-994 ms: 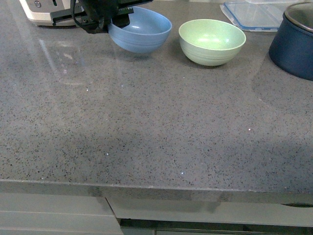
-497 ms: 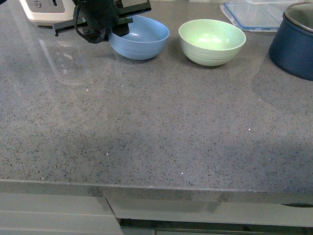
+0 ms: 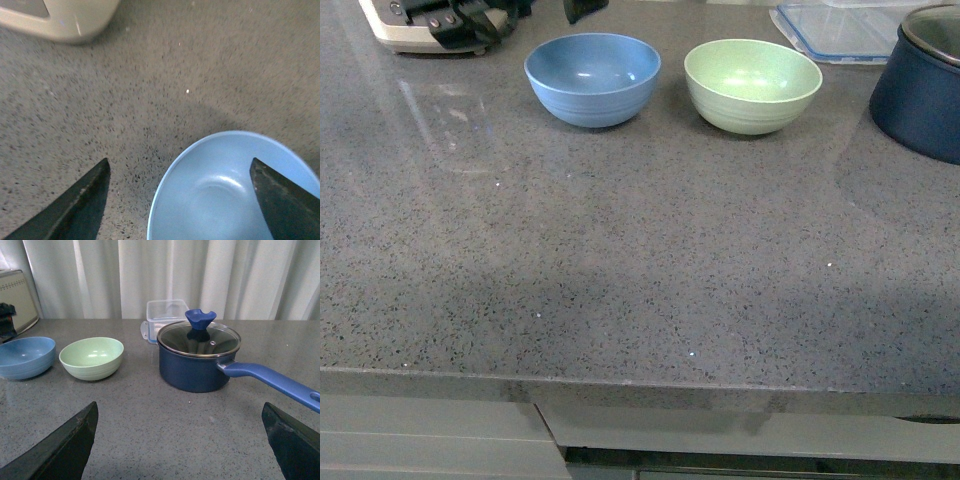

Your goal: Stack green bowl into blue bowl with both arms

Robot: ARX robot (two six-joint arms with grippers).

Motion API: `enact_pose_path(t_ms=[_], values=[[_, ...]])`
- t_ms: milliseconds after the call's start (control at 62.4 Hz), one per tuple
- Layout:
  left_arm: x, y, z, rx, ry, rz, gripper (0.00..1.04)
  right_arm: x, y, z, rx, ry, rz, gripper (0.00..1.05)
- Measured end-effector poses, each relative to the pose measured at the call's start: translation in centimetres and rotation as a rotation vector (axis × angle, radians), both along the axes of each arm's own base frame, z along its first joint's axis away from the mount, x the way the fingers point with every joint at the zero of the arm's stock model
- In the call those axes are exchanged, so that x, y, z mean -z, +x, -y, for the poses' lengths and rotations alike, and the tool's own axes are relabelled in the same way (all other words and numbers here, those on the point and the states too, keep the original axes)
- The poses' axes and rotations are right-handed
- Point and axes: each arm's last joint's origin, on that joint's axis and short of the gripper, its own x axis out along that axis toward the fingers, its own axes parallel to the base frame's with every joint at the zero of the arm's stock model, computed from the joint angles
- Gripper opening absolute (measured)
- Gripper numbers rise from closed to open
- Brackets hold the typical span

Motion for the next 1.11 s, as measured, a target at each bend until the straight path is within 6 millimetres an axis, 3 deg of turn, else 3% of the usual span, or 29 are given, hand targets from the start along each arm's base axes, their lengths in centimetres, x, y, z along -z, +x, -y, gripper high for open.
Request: enact_pose_path(t_ms=[112,224,353,705,1106], values=[[-2.1,-1.2,-1.0,-0.014,0.012,0.034,1.0,0.0,0.0,0.0,0.0,0.0,0.0,0.95],[-3.5,-3.1,-2.2,-0.03,0.067,0.058,0.98,0.0,0.0,0.0,0.0,0.0,0.0,0.95],[-3.4,-5.8,-3.6,-0.034,0.126,0.025,0.98,0.0,0.0,0.0,0.0,0.0,0.0,0.95],[-3.8,-16.2,-6.2,-0.09,0.215,-0.05,0.98,0.0,0.0,0.0,0.0,0.0,0.0,0.95],[-4.0,-16.7,-6.2,-0.088,0.213,-0.043,0.98,0.0,0.0,0.0,0.0,0.0,0.0,0.95]])
